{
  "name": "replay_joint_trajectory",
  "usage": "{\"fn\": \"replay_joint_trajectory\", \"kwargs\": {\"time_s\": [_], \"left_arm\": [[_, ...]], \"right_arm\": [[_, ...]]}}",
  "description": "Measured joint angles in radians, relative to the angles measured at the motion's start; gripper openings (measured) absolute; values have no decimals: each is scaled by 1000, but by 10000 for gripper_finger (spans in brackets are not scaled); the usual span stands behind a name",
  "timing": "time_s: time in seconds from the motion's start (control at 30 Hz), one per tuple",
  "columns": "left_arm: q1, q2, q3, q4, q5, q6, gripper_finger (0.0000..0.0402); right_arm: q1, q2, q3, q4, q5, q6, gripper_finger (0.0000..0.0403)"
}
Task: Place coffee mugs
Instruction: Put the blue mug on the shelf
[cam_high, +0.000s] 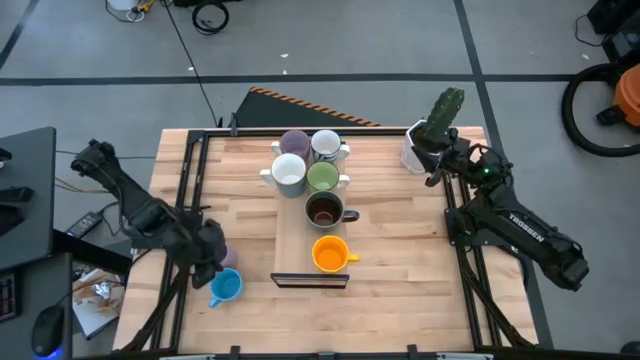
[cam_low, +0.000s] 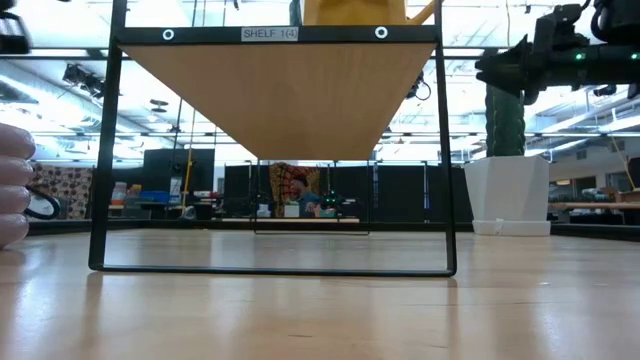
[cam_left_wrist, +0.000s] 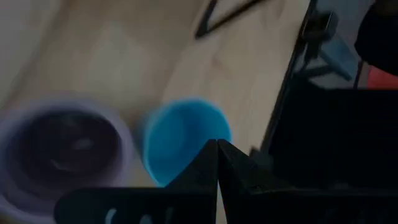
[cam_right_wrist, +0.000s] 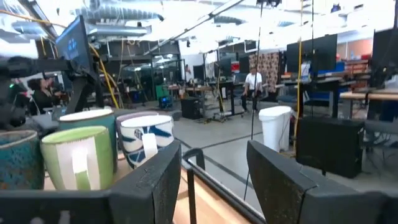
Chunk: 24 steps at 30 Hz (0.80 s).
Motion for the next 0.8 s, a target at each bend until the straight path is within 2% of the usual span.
{"fn": "replay_joint_trajectory", "kwargs": {"time_s": [0.17,0.33,0.5,0.67,0.8], "left_arm": [[-62,48,0,2,46,-171,25],[-91,102,0,3,130,-424,31],[-145,180,0,52,259,-629,49],[-185,257,1,120,247,-730,84],[-183,318,1,135,230,-745,129]], "right_arm": [[0,0,0,35,0,46,189],[0,0,0,31,0,130,189],[0,0,0,69,0,106,189],[0,0,0,70,27,79,189],[0,0,0,69,69,72,189]]}}
